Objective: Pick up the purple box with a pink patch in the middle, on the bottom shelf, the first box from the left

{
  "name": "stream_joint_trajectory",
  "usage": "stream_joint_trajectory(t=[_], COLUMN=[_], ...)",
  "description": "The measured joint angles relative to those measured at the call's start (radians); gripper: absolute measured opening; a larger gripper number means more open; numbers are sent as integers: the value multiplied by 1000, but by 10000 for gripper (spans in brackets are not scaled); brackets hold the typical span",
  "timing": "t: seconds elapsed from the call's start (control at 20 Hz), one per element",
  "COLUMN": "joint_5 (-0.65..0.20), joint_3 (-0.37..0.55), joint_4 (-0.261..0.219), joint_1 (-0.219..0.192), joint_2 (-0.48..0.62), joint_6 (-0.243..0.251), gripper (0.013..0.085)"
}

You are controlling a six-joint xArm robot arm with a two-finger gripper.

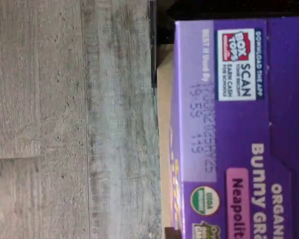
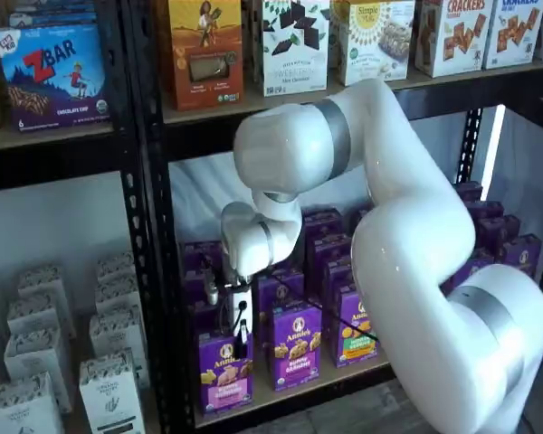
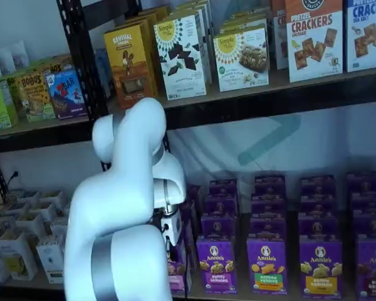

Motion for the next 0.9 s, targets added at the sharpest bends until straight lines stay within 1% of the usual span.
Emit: stream_joint_trajectory(t=[0.3, 0.55, 0.6, 0.65, 0.75, 0.9], joint_5=[-19, -34, -38, -47, -68, -75], joint_3=[38, 93, 108, 116, 150, 192], joint_4=[-20, -18, -14, -14, -28, -47], joint_1=[3, 2, 1, 1, -2, -5], joint_2=[-25, -64, -75, -80, -102, -136], joint_6=[19, 16, 12, 12, 21, 35], gripper=[370, 370, 330, 330, 330, 330])
